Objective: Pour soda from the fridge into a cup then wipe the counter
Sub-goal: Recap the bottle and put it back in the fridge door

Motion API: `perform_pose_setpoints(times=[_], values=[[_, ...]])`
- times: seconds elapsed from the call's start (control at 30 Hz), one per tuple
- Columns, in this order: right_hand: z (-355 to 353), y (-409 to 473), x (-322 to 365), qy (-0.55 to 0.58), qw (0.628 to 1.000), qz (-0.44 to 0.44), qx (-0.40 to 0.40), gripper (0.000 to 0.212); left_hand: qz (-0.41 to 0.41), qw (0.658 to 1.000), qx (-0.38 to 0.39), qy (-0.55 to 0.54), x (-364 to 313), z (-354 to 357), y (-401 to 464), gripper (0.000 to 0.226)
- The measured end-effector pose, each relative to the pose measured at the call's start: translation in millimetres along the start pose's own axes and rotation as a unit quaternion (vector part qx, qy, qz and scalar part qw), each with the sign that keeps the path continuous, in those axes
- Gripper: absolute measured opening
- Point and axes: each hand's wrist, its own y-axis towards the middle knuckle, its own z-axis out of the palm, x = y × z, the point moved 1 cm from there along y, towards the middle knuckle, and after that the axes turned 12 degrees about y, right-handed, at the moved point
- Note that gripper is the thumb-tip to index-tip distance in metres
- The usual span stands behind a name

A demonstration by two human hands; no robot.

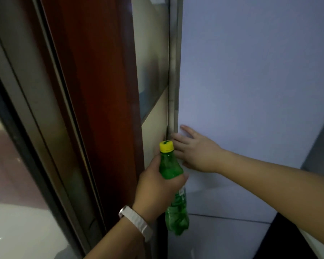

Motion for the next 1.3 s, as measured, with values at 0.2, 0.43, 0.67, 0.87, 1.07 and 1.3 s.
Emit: perform_pose_setpoints(times=[0.2,0.43,0.67,0.87,1.07,1.3], values=[[-29,-18,26,-0.029,0.999,0.031,0.021,0.051,0.004,0.999,0.022,0.042,-7,-14,-26,0.034],[-69,-64,61,-0.024,0.999,0.021,-0.035,0.027,0.013,0.997,-0.001,0.078,-24,-27,-65,0.036],[-113,-128,96,0.000,0.999,0.049,-0.019,0.033,0.021,0.997,-0.001,0.075,-47,-18,-111,0.036],[-141,-180,119,-0.007,0.996,0.088,-0.012,0.035,0.045,0.997,0.033,0.045,-65,4,-135,0.035],[-168,-229,145,0.002,0.986,0.166,0.009,0.036,0.074,0.993,0.093,0.027,-77,38,-134,0.035],[-201,-285,175,-0.004,0.959,0.277,0.066,0.046,0.125,0.976,0.177,0.015,-94,64,-127,0.034]])
